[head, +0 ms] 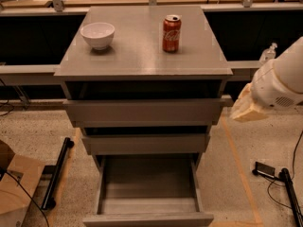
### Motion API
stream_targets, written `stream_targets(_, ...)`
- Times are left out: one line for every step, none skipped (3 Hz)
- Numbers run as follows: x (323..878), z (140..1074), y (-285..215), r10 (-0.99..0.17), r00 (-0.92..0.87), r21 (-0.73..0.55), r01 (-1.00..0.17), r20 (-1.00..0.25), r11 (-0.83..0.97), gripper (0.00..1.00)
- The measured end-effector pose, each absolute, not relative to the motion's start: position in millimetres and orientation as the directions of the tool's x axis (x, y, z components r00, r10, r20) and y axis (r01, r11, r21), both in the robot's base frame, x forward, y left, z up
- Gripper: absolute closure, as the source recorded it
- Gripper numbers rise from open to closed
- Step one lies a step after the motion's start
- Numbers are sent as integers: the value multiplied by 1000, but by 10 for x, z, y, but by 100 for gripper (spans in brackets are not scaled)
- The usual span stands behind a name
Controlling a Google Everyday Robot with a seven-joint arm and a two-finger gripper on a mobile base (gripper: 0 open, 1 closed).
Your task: Close bottom drawer
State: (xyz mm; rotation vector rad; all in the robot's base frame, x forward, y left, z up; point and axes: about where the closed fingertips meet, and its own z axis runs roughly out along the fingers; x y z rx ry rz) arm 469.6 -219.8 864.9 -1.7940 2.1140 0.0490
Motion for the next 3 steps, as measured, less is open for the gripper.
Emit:
stream_targets(4716, 8617, -2190, -946, -124, -206, -960, -299, 191, 100)
stream_targets(4710, 8469, -2099, -955, -107, -174, -972, -275, 159, 100)
stream_targets(4689, 7754, -1888, -959, -95, -68, -991, -267, 116, 100)
